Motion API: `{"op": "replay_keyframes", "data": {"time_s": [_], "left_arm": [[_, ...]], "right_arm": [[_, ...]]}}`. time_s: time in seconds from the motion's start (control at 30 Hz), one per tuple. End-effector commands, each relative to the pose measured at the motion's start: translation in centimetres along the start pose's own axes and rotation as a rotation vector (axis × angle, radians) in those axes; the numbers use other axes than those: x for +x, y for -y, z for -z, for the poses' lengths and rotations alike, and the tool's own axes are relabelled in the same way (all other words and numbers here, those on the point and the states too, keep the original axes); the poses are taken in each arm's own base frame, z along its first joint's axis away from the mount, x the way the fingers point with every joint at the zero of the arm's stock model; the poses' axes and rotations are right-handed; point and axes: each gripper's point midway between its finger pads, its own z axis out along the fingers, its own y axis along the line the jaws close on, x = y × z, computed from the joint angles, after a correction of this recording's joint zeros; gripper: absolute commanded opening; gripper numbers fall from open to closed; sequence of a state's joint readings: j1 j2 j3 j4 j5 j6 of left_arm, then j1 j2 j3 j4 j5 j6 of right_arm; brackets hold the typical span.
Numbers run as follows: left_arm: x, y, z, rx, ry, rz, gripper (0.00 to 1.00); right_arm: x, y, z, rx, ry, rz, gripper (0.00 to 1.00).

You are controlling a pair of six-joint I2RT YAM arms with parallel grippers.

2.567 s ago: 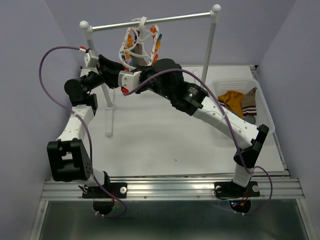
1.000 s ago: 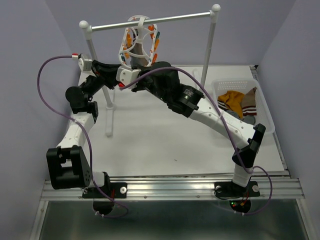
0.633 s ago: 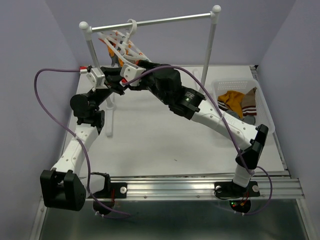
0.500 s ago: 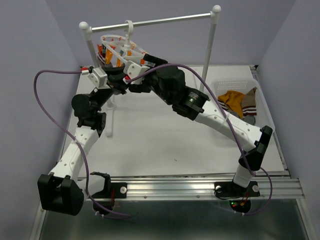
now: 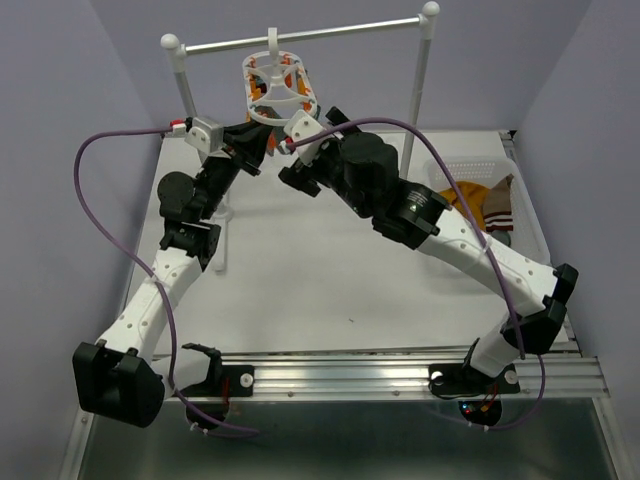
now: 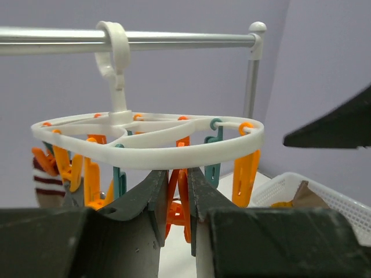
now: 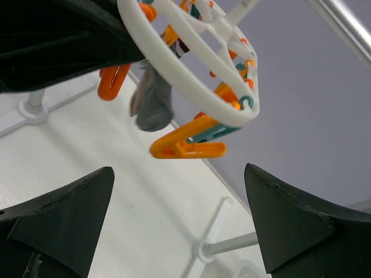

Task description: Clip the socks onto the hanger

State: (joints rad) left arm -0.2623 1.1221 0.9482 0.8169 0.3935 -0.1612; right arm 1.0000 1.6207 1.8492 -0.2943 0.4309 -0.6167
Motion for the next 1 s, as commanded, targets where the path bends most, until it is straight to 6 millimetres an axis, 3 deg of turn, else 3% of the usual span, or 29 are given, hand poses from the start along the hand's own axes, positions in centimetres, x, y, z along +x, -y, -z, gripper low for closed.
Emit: {"op": "replay_keyframes", "data": {"time_s": [0.0, 0.1, 0.17, 0.2, 0.3, 0.33, 0.4, 0.43, 0.5, 0.53, 0.63, 0.67, 0.77, 0.8, 0.87, 0.9, 0.97], "left_arm": [[-2.8, -2.1, -1.4, -0.135, 0.053, 0.025, 0.0], [-2.1, -2.8, -1.6, -0.186, 0.034, 0.068, 0.0], [-2.0, -3.4, -1.8, -0.244, 0.028, 0.096, 0.0], [-1.7, -4.0, -1.7, -0.291, 0.019, 0.112, 0.0], [-2.1, -3.7, -1.8, -0.321, 0.019, 0.137, 0.0], [-1.8, -3.4, -1.9, -0.322, 0.006, 0.15, 0.0], [-2.2, -3.8, -1.9, -0.363, 0.014, 0.156, 0.0], [-2.0, -3.8, -1.9, -0.39, 0.008, 0.17, 0.0], [-1.9, -4.0, -2.0, -0.428, 0.004, 0.191, 0.0], [-1.5, -4.2, -1.9, -0.455, -0.008, 0.205, 0.0], [-1.0, -4.5, -1.9, -0.493, -0.032, 0.227, 0.0], [-0.9, -4.5, -2.2, -0.5, -0.035, 0.233, 0.0], [-0.3, -4.9, -2.1, -0.547, -0.056, 0.245, 0.0], [-0.4, -4.8, -2.2, -0.556, -0.053, 0.255, 0.0], [-0.4, -5.3, -2.0, -0.596, -0.05, 0.249, 0.0], [-0.5, -5.1, -2.0, -0.604, -0.053, 0.249, 0.0], [-0.5, -5.2, -1.9, -0.618, -0.052, 0.247, 0.0]], "right_arm": [[1.4, 1.7, 3.2, 0.075, -0.045, -0.192, 1.0], [4.7, -0.2, 4.0, 0.075, -0.112, -0.3, 1.0], [6.2, 0.5, 5.0, 0.126, -0.139, -0.4, 1.0], [8.1, 0.9, 5.3, 0.152, -0.169, -0.437, 1.0], [11.5, 1.0, 5.6, 0.168, -0.237, -0.593, 1.0], [14.6, 2.3, 5.5, 0.216, -0.294, -0.626, 1.0], [17.6, 3.0, 5.4, 0.258, -0.35, -0.753, 1.0], [20.6, 4.4, 5.5, 0.301, -0.402, -0.799, 1.0], [23.5, 4.8, 5.5, 0.341, -0.456, -0.881, 1.0], [25.2, 6.0, 5.9, 0.384, -0.48, -0.903, 1.0], [28.0, 7.3, 7.2, 0.457, -0.523, -0.951, 1.0], [30.6, 8.7, 8.4, 0.531, -0.56, -0.985, 1.0], [34.8, 11.2, 11.0, 0.658, -0.608, -1.074, 1.0], [37.5, 12.3, 12.8, 0.738, -0.649, -1.11, 1.0], [39.9, 13.2, 14.4, 0.794, -0.686, -1.138, 1.0], [42.1, 14.0, 16.0, 0.853, -0.725, -1.151, 1.0], [43.8, 14.5, 17.3, 0.888, -0.762, -1.154, 1.0]]}}
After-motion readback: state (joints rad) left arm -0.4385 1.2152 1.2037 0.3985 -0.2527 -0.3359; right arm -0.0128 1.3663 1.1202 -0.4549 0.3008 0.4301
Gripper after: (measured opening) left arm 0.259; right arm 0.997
